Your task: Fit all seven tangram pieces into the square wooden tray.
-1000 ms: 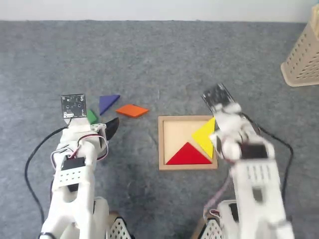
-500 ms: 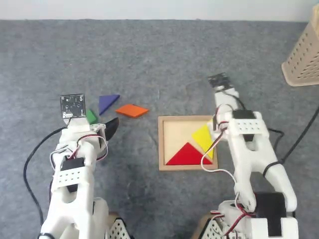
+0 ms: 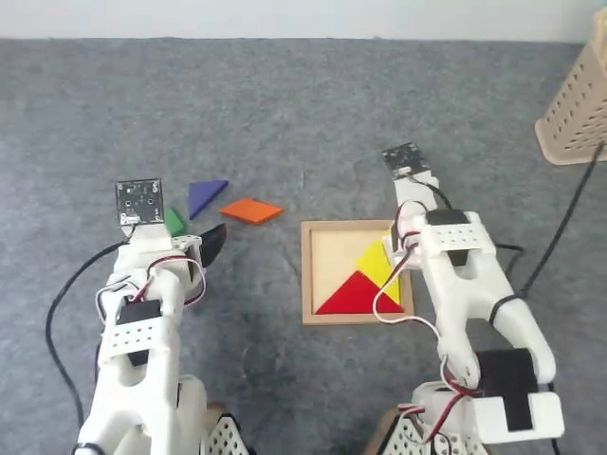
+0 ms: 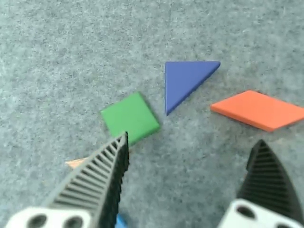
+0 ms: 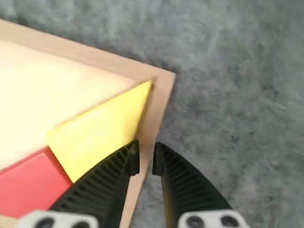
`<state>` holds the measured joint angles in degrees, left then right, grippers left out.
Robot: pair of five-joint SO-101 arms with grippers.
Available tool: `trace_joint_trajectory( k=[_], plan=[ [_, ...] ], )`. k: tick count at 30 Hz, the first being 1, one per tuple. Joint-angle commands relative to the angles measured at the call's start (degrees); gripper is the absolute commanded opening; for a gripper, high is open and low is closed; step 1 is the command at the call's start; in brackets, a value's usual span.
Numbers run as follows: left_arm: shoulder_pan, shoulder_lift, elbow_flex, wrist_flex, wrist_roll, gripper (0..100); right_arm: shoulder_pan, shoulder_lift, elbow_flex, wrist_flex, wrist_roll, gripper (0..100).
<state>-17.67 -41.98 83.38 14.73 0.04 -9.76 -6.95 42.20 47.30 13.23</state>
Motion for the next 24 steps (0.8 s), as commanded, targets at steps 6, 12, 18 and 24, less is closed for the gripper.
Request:
trace_joint_trajectory(
  k=[6,12,18,24],
  plan=[
    [0.53,-1.85,-0.13,-1.41,-0.53,37,1.71,-5.49,-2.29,-0.22,0.00,5.5],
    [0.53,-1.85,-0.22,-1.41,-0.53,37,3.03,-22.29,7.65,0.31,0.62,5.4],
    [0.44,-1.85,-5.49,8.09,-0.53,26,3.56,-33.98,18.20,1.27,4.84,5.4],
    [2.37,-1.85,-7.52,13.27,-2.11,19,3.47,-34.33,20.48,1.27,5.01,5.8]
  ],
)
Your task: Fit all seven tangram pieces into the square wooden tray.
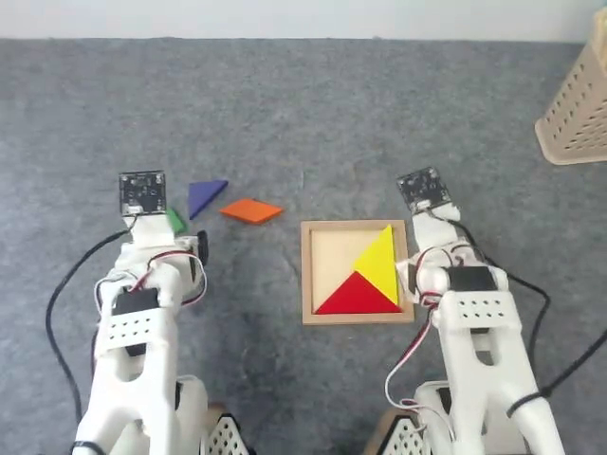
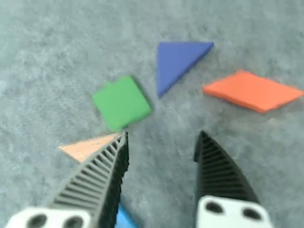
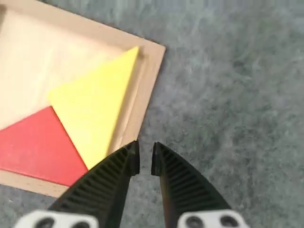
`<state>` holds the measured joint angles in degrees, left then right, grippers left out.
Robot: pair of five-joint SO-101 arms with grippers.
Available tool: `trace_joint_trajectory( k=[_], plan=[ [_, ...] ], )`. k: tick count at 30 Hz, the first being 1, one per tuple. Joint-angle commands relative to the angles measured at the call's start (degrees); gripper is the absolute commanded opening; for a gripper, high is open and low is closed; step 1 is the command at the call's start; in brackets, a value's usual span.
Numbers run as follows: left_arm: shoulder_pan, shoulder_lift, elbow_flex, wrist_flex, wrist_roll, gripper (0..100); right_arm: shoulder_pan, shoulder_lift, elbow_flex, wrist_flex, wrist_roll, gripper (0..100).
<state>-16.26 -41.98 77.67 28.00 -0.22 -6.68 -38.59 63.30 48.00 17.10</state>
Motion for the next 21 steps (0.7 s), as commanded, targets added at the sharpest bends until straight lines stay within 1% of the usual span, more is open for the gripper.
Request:
trace_joint_trajectory(
  k=[1,6,9,11,13,17,19,21],
  plan=[
    [0.70,-1.85,-1.36,-0.97,-2.81,19,0.31,-2.68,-0.62,0.57,1.14,5.8],
    [-0.70,-1.85,-1.54,-1.93,-3.52,19,0.04,-2.68,-0.62,0.40,1.14,5.9],
    [1.14,-1.76,-3.74,-1.23,-3.52,19,-0.22,-2.68,-1.14,-0.40,0.62,5.9],
    [4.22,-1.76,-4.97,0.70,-3.43,19,-2.86,-2.68,-2.20,-2.59,-0.88,5.9],
    [6.42,-1.76,-4.97,1.67,-2.37,19,-6.99,-2.68,-3.16,-5.14,-3.08,5.9],
    [5.10,-1.85,-2.86,1.58,-2.20,19,-15.34,-1.89,-3.96,-11.47,-4.48,5.9],
    [4.92,-1.93,-1.80,1.58,-2.37,19,-17.36,0.66,-4.13,-15.78,-4.48,5.9],
    [4.92,-1.93,-1.45,1.49,-2.37,19,-17.80,4.53,-4.22,-20.26,-4.48,5.8]
  ],
)
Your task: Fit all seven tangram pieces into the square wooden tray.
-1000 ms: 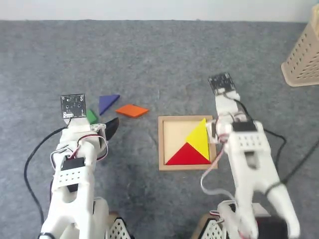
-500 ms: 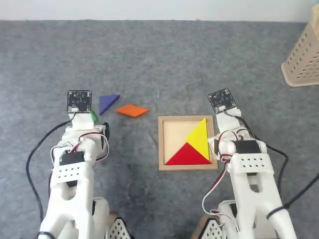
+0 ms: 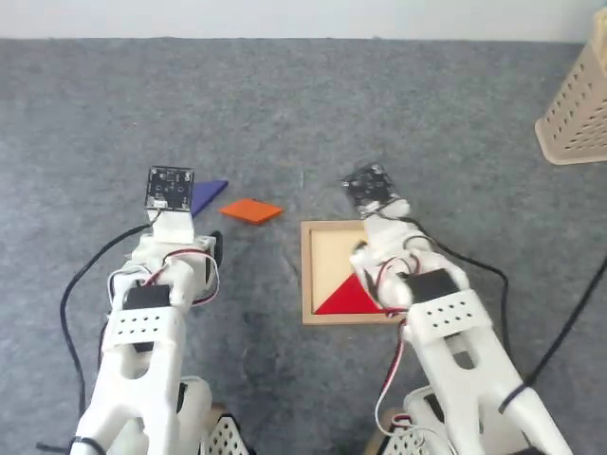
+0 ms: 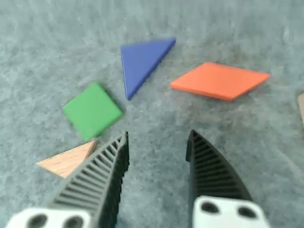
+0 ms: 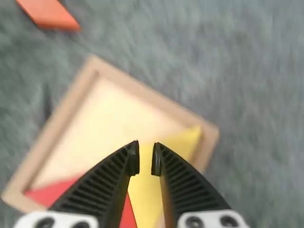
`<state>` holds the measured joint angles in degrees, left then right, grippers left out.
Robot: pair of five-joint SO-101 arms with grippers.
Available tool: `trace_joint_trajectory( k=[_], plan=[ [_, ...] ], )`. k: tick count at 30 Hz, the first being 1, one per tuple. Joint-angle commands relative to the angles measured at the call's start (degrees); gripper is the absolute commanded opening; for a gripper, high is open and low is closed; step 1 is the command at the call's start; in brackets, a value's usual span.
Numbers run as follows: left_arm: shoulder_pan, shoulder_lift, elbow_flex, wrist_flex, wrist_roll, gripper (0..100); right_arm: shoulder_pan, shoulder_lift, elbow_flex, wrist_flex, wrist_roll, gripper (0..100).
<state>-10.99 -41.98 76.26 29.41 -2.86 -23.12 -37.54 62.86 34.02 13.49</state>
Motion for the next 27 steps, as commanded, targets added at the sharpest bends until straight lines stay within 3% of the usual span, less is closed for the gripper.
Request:
trace_joint_trajectory(
  k=[1,6,10,18,27],
  plan=[
    [-0.35,-1.93,0.04,-0.35,0.26,19,-1.36,5.67,-3.78,-8.48,-0.88,5.7],
    [-0.35,-1.93,1.01,-3.08,0.26,19,-1.27,16.48,-4.40,-15.25,-0.88,5.5],
    [-0.35,-1.93,1.10,-3.16,0.26,19,1.01,21.49,-8.26,-11.38,-0.88,5.5],
    [-0.35,-1.93,1.10,-3.16,0.26,19,9.01,22.37,-9.93,-7.25,-0.53,5.5],
    [-0.35,-1.93,1.10,-3.25,0.26,19,8.57,20.44,-10.55,-5.32,-0.97,5.5]
  ],
)
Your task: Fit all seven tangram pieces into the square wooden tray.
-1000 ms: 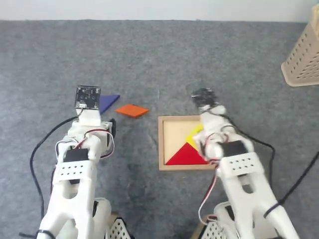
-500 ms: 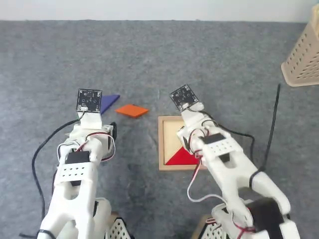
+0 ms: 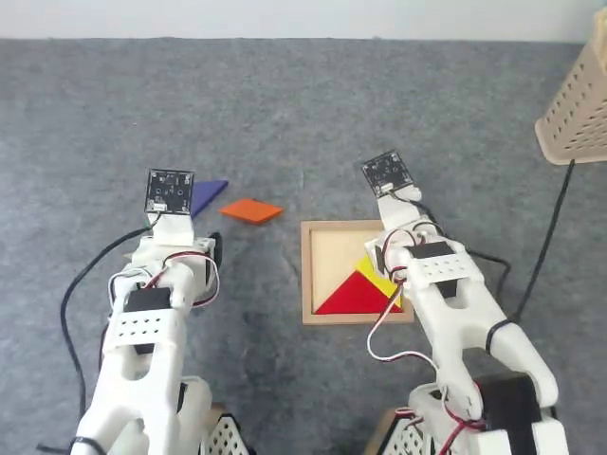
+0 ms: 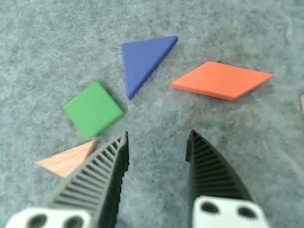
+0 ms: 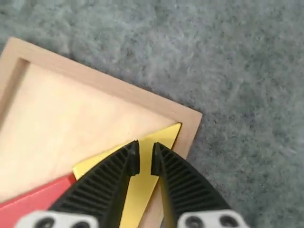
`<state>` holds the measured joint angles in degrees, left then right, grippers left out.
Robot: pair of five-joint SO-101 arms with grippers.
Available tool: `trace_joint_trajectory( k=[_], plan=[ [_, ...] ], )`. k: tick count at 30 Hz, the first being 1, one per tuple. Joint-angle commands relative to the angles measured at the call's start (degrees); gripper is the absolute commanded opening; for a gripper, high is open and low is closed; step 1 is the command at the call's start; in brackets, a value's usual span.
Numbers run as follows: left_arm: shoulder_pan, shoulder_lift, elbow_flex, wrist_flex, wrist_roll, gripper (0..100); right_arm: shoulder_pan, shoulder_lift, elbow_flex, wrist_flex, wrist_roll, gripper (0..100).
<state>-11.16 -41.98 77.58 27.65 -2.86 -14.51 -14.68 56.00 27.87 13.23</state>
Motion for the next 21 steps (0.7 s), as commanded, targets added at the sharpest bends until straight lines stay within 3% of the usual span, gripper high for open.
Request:
trace_joint_trajectory(
  k=[1,8,13,17,21],
  plan=[
    [-0.18,-1.93,-0.22,-1.49,0.26,19,-0.40,-3.21,-3.78,0.92,-0.70,5.5],
    [-0.18,-1.93,-0.22,-1.41,0.26,19,-1.19,-5.49,-1.41,1.54,-0.26,5.4],
    [-0.09,-1.85,-1.71,-0.09,-3.25,19,2.33,-12.62,-1.23,11.74,-0.62,0.3],
    [0.26,-1.76,-8.04,10.64,-3.78,19,7.08,-25.36,2.37,19.82,-0.44,0.8],
    [1.32,-1.76,-15.43,21.10,-9.76,19,11.91,-39.08,12.48,21.85,0.88,0.8]
  ],
)
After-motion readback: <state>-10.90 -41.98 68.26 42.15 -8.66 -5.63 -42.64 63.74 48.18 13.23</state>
